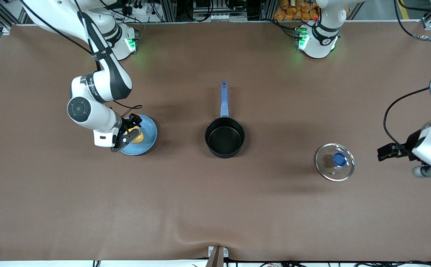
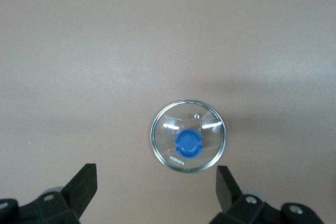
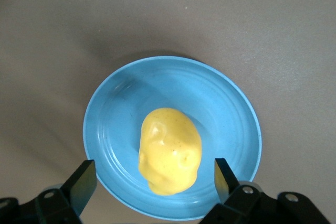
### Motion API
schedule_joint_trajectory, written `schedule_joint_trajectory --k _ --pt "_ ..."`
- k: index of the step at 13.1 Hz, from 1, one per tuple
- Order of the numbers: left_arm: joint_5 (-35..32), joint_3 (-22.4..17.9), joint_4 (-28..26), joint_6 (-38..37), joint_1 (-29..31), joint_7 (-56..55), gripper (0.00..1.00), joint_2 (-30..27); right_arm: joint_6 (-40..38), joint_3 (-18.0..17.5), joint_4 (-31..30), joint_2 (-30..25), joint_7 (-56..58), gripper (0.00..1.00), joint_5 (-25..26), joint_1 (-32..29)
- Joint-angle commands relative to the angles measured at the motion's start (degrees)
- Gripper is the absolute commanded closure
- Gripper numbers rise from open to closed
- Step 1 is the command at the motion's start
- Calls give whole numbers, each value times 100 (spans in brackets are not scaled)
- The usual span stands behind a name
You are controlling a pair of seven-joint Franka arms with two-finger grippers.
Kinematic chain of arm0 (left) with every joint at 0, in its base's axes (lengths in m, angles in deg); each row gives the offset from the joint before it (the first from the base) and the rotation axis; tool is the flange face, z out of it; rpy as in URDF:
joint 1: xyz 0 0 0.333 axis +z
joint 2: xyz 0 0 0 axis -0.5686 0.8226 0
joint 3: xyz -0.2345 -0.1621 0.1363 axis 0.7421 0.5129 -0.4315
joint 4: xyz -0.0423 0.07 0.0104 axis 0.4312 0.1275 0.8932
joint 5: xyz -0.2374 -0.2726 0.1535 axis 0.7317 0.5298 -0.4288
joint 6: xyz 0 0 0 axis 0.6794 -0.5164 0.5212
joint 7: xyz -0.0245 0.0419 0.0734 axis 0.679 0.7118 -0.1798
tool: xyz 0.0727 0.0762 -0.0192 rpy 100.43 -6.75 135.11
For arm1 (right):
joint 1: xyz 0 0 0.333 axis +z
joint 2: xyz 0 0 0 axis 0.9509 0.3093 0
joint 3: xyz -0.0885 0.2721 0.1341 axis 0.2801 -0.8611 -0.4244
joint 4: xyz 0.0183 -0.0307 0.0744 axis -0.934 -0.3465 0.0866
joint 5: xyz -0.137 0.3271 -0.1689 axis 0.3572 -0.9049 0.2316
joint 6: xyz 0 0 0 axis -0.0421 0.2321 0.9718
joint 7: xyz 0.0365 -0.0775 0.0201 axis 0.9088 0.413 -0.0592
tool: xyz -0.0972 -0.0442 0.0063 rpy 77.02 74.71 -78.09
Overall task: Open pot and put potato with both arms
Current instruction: 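Grasp the yellow potato with the right gripper while the left gripper withdraws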
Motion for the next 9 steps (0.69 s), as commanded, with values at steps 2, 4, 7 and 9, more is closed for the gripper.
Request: schedule_joint_trajectory --k 2,4,7,9 --pt "-20 153 19 -595 49 28 0 -545 799 41 -454 -51 398 0 58 64" --pt "41 136 10 -805 84 54 0 -791 1027 41 -586 -7 398 0 164 12" --pt "657 118 19 -973 304 99 0 -906 1229 41 -639 98 398 0 164 12" --pt "735 65 -16 -1219 304 177 0 -1256 1650 32 -726 265 390 0 164 47"
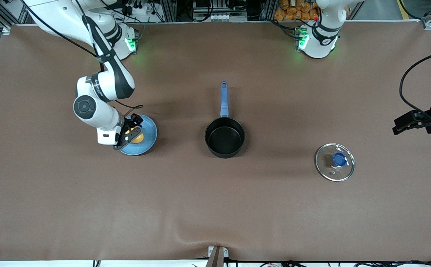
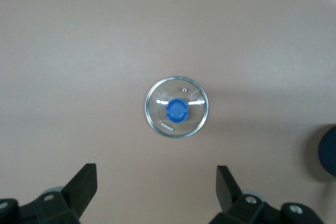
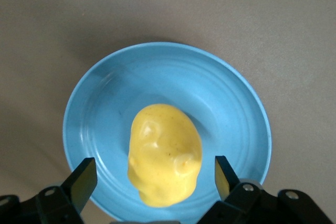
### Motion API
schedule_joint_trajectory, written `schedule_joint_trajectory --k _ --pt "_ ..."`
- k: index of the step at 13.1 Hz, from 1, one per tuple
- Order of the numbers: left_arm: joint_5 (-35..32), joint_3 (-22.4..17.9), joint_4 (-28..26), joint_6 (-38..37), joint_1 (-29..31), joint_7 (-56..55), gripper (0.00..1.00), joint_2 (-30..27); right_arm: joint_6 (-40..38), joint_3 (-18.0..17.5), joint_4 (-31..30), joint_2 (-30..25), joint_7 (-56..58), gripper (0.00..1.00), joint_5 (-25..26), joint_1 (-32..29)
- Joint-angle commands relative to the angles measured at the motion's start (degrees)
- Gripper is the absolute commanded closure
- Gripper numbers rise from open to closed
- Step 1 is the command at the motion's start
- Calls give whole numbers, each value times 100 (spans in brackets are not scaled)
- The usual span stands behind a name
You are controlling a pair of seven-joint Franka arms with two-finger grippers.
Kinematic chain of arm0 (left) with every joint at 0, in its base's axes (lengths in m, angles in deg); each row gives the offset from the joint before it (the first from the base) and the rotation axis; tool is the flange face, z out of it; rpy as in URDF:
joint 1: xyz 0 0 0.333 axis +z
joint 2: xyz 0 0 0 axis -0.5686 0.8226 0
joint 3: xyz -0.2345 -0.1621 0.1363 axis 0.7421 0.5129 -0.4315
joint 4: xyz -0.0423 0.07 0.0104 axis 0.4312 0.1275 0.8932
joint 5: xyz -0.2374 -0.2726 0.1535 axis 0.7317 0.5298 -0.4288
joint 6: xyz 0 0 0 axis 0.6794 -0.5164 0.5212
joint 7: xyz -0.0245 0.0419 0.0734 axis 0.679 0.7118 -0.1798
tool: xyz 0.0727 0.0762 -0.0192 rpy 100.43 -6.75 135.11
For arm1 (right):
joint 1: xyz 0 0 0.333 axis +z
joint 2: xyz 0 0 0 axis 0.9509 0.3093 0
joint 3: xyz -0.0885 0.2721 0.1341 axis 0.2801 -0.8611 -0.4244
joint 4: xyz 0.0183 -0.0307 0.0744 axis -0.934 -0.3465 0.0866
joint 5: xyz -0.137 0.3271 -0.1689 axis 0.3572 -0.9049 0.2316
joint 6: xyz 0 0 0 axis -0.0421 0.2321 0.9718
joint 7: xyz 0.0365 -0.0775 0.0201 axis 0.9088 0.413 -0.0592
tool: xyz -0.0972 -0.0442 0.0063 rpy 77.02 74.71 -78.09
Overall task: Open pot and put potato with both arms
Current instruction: 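Grasp the yellow potato with the right gripper while the left gripper withdraws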
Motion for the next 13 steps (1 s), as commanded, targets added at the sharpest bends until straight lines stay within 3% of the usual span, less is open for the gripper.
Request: schedule_joint_trajectory --k 1,3,4,5,6,7,8,10,11,12,13 --pt "220 -14 -117 -424 60 205 0 -445 983 39 -318 160 410 0 47 35" --pt "466 -14 -65 -645 191 214 0 -446 1027 39 -345 178 410 0 56 44" --pt "501 -14 -73 -654 209 232 0 -437 1036 39 -345 204 410 7 56 52" --pt "537 -40 -134 -706 183 188 0 -524 1062 39 -345 213 410 27 56 53" --pt "537 -57 -187 -898 148 144 0 -629 1063 39 -345 213 418 39 64 61" --pt "546 -58 -318 -944 139 153 0 -709 1071 39 -345 213 418 44 82 79" --pt "607 -66 -494 -927 78 153 0 -875 1080 39 -345 222 410 43 82 79" --pt "616 -582 -775 -927 -447 135 0 -1244 1124 39 -354 266 410 40 82 70" --pt "625 -863 -933 -927 -746 109 0 -1420 1159 39 -354 275 410 48 82 70" --pt "625 -1075 -961 -979 -975 161 0 -1465 1072 31 -336 240 384 86 82 79" --pt "625 -1269 -944 -1058 -1195 170 0 -1483 1002 30 -319 196 348 100 82 96"
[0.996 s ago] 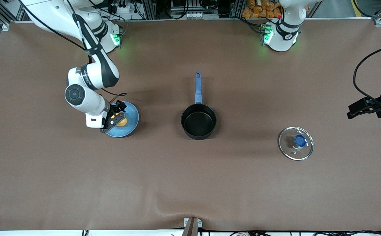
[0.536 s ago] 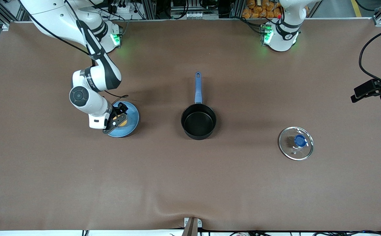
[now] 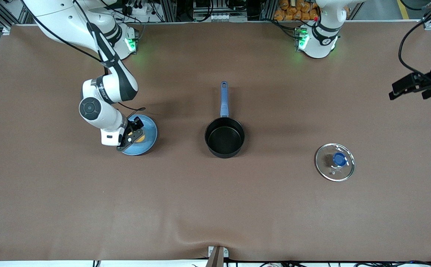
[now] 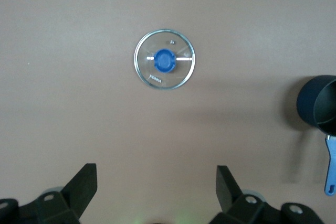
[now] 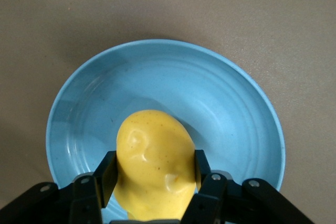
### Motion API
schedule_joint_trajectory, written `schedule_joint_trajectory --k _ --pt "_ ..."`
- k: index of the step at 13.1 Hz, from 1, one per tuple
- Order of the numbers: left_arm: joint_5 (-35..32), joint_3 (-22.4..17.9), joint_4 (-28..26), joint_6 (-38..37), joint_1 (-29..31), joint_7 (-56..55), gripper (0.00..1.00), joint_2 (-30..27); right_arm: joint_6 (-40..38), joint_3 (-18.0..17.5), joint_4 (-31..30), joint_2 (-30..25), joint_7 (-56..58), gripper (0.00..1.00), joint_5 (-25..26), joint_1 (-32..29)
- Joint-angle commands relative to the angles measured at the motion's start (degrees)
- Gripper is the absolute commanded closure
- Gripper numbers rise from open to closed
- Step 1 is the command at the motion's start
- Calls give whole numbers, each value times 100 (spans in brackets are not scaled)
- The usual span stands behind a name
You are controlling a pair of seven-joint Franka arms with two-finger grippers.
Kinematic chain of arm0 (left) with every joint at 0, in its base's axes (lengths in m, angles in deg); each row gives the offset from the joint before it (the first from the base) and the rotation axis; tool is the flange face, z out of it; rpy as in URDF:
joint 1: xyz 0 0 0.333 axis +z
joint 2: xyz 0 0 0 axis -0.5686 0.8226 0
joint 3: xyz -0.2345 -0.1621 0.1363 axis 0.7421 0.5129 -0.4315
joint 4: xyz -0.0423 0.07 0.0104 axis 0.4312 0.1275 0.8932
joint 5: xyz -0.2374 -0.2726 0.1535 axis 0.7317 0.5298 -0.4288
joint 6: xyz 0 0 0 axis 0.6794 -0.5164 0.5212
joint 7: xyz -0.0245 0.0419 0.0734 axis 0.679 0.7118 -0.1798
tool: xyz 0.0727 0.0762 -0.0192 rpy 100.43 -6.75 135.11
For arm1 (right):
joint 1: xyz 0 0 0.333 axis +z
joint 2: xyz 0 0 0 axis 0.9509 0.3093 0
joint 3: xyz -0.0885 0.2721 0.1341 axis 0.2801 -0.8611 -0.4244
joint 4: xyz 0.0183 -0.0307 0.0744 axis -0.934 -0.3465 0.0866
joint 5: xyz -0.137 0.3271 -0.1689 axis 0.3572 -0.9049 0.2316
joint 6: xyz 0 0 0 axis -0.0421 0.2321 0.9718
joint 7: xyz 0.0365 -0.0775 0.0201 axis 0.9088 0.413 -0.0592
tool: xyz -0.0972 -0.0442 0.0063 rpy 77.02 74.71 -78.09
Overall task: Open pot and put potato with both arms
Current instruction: 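Grasp the yellow potato with the right gripper while the left gripper withdraws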
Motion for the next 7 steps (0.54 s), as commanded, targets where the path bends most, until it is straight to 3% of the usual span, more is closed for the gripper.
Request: schedule_joint_trajectory --k 1,3,5,7 --pt "133 -532 -224 -118 -516 19 0 -305 450 37 -164 -69 360 100 48 68" --pt "133 -594 -22 -189 -570 71 0 -279 -661 11 369 -393 38 100 -13 68" --pt "98 -604 31 -189 -562 53 0 -297 -2366 -42 1666 -413 -1110 100 -30 330" --pt "115 -604 49 -189 -535 54 0 -253 -2803 -33 2592 -273 -2638 100 -397 865"
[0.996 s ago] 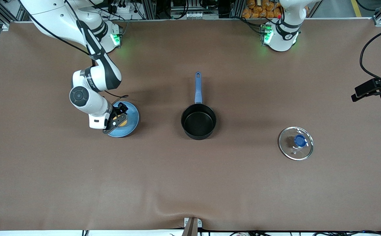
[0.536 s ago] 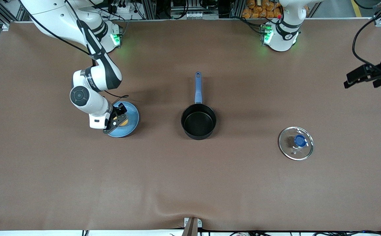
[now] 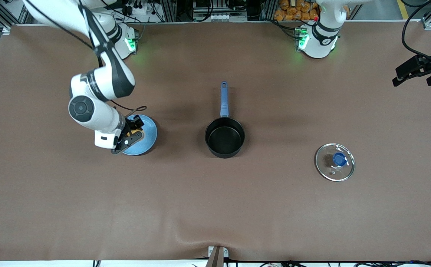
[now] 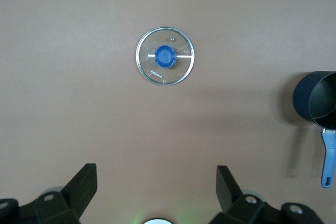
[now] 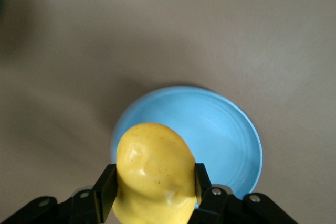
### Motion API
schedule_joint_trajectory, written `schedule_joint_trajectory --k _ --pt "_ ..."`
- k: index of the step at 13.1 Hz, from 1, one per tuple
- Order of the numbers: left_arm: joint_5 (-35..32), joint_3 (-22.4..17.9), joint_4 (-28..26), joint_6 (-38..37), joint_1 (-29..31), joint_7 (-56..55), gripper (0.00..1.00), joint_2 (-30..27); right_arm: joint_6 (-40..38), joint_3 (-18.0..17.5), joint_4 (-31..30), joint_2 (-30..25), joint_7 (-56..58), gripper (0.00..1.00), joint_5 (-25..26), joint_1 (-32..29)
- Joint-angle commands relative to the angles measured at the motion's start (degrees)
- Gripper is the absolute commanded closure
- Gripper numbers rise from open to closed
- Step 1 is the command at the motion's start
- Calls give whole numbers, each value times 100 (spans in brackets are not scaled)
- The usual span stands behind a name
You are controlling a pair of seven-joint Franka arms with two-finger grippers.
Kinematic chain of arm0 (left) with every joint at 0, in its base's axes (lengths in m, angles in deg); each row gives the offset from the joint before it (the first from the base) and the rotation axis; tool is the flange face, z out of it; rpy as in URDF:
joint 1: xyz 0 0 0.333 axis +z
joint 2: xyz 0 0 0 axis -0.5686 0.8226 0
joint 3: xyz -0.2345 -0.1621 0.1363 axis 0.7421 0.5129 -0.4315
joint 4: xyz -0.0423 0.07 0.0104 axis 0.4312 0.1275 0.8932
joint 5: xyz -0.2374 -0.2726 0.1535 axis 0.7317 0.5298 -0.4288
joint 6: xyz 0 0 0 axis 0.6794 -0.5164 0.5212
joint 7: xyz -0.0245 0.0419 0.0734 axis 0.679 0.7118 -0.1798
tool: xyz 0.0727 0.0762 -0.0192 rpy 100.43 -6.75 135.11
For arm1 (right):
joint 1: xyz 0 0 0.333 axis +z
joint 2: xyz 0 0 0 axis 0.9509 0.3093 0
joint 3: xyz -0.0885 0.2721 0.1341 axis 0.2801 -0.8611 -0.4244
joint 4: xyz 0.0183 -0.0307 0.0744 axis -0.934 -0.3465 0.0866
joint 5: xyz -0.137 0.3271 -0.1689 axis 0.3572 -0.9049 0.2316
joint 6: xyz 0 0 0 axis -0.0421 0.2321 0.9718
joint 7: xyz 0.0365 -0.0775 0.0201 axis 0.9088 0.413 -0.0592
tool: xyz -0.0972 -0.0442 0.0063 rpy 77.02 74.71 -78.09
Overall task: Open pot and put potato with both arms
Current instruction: 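Grasp the yellow potato with the right gripper while the left gripper withdraws, then carry the potato with the right gripper over the open pot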
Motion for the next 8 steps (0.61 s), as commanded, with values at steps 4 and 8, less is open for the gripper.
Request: schedule_joint_trajectory --k 4,8 --pt "95 -99 66 -98 15 36 0 7 -333 38 1832 764 -4588 100 -1077 1264" --pt "77 -99 58 -133 76 54 0 16 155 56 2679 1820 -6267 100 -885 1977"
